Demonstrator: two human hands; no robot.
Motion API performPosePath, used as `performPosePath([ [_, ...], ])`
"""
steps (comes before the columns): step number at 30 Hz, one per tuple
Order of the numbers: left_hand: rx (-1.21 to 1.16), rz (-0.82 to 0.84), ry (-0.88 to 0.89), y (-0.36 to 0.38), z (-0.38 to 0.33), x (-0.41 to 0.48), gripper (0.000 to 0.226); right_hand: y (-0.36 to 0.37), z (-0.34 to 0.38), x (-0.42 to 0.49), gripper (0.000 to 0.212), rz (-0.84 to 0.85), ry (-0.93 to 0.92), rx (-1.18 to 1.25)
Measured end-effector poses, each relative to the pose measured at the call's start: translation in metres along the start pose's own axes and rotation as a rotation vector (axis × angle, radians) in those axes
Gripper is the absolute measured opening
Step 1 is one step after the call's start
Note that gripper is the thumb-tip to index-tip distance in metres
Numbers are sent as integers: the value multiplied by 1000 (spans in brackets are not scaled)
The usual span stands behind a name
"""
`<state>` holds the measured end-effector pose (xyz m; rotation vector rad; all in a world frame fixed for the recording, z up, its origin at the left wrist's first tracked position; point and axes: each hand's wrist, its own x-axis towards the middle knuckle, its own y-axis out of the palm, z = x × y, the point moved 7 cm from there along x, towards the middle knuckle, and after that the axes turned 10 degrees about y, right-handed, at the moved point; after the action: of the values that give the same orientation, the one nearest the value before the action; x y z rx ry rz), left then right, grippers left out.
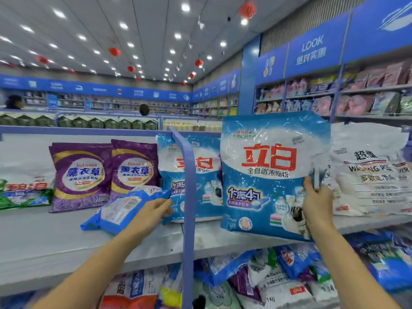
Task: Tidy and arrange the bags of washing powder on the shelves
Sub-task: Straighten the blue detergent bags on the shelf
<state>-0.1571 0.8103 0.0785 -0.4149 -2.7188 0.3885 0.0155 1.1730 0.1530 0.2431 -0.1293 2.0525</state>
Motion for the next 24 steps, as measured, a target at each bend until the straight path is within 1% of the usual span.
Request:
performPosePath([
  [2,13,-4,-3,1,8,7,18,18,-13,3,32,59,13,-16],
  [4,-24,-44,1,-2,10,12,18,35,-18,6,29,129,24,-35],
  [7,-104,-106,55,-3,-1,23,18,60,-14,9,24,255,39,-42],
  [9,-135,-99,73,3,-12,33,19,76,-11,10,20,330,47,-80],
  [10,-166,-82,50,9,-15,37,19,83,-10,11,19,351,54,-90],
  [12,-229,3,-53,26,-13,41,18,93,-9,13,18,367,71,-78],
  [13,-246,66,-105,36,-8,41,19,97,-8,14,22,364,77,-63],
  [15,-219,192,-208,52,5,35,22,103,-7,16,37,340,73,-28],
  [16,-200,222,-243,57,12,32,23,107,-7,16,42,327,66,-18],
  [18,-231,184,-266,57,22,32,22,116,-8,15,44,314,56,0],
  [20,-338,90,-272,52,21,33,27,126,-13,13,43,305,69,11],
  [21,-332,54,-255,48,17,31,30,130,-17,12,43,303,88,13],
  [22,-277,41,-212,43,10,28,31,134,-21,11,43,311,109,22],
  [24,-109,70,-104,37,-6,20,36,141,-28,6,42,335,139,35],
])
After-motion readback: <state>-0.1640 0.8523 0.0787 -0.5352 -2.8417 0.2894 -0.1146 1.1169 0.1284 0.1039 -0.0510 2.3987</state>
